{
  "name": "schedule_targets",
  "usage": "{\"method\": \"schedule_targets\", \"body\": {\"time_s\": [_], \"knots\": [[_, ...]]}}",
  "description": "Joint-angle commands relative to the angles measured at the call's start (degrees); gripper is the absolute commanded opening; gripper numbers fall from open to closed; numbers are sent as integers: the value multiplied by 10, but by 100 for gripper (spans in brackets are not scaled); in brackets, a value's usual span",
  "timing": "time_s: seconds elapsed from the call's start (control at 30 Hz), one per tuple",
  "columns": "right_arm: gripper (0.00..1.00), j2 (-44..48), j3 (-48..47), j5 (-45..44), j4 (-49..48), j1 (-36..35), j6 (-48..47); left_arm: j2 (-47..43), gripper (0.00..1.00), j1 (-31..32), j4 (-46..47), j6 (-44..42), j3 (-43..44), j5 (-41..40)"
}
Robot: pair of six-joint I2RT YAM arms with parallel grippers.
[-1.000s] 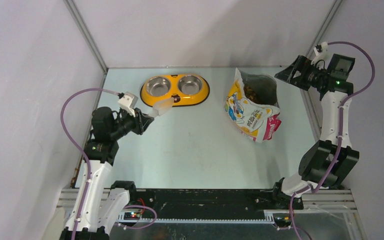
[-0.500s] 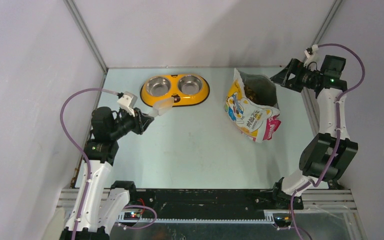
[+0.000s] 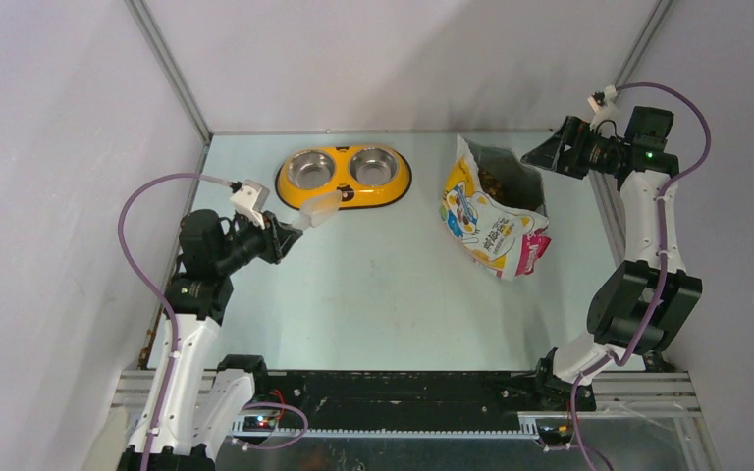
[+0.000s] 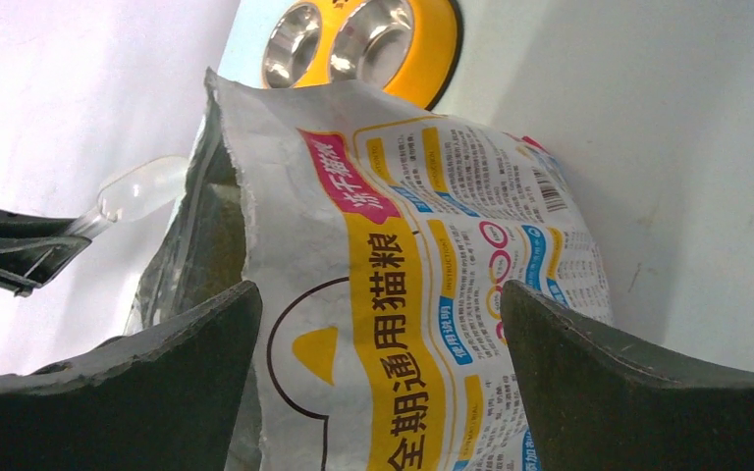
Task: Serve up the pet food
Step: Pick up the pet food bag at the center of the board.
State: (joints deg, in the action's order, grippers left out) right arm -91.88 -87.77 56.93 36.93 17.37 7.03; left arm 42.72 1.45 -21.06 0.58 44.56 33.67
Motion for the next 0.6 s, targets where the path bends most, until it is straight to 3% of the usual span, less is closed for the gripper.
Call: {"method": "schedule_targets", "body": {"time_s": [0.0, 0.57], "knots": [[95, 18, -19, 45, 1, -6, -8, -4, 0, -6, 28, 7, -1, 13], [95, -15, -59, 47, 82, -25, -62, -2, 0, -6, 28, 10, -1, 13]]}}
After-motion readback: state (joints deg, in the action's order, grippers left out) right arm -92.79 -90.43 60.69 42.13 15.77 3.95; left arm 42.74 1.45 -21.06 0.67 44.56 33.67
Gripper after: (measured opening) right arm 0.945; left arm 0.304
